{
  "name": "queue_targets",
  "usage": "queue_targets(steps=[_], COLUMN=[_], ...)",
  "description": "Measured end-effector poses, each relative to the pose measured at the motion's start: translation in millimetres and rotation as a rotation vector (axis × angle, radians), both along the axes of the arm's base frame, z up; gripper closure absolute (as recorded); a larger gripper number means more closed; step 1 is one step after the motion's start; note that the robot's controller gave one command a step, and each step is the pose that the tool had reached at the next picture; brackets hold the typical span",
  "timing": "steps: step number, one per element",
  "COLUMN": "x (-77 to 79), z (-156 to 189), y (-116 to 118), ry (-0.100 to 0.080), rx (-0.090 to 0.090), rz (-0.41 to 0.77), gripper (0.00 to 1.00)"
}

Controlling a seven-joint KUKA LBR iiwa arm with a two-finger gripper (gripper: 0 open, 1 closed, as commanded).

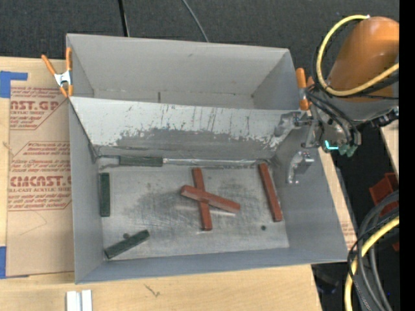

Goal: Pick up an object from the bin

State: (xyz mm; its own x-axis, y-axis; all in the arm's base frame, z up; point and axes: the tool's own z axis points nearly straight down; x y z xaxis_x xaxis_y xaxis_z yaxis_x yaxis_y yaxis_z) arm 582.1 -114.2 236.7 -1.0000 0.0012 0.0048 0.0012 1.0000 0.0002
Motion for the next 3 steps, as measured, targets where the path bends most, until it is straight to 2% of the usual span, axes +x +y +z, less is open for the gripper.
queue_targets(steps=[1, 2, 3], x=[1.6, 2.2, -10.8], z=[4, -55, -71], y=[1, 100, 115], ry=[-0.008, -0.008, -0.006], rx=[-0.001, 0.0, 0.001], rz=[0.002, 0.006, -0.332], gripper=[0.0, 0.0, 0.0])
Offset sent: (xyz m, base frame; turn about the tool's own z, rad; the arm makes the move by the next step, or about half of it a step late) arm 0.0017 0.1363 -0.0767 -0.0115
